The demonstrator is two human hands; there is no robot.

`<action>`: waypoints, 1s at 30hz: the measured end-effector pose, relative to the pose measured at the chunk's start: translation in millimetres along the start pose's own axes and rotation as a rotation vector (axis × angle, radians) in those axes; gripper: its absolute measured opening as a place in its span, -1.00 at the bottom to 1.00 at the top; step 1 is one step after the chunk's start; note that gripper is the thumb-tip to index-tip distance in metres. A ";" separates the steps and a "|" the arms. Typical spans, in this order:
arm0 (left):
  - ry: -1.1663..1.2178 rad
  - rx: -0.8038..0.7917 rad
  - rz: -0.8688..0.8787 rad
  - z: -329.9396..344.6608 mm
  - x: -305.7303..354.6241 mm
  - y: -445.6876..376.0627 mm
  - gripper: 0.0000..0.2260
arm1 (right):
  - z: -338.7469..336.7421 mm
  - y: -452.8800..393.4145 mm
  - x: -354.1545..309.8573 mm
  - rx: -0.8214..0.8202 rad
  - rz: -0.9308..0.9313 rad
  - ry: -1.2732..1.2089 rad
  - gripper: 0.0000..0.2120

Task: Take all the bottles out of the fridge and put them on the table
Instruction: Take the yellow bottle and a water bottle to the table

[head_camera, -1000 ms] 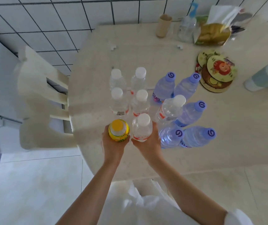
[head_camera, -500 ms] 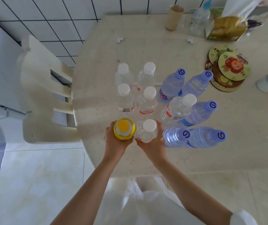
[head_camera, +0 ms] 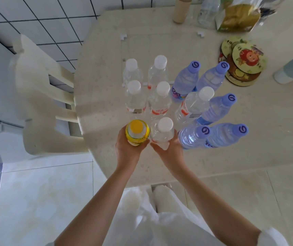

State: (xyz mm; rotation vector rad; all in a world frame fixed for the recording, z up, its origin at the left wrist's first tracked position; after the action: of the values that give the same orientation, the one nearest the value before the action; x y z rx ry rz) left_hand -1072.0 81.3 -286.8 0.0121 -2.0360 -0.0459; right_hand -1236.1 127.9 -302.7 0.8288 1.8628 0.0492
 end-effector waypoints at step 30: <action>-0.080 0.482 -0.178 -77.5 -6.1 372.1 -0.73 | -55.3 234.8 89.6 -0.682 -0.280 0.439 -0.63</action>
State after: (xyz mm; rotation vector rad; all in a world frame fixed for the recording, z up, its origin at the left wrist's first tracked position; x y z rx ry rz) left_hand -995.7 451.1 -243.3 0.4999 -2.0753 0.3379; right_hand -1179.5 374.8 -256.8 0.0792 2.1463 0.6963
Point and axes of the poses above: each hand's wrist, its own y-axis away from the middle knuckle, its own z-axis out of the palm, x = y × z, the point moved 6 cm from there along -y, towards the middle knuckle, and after that the axes turned 14 degrees about z, right-handed, at the moved point
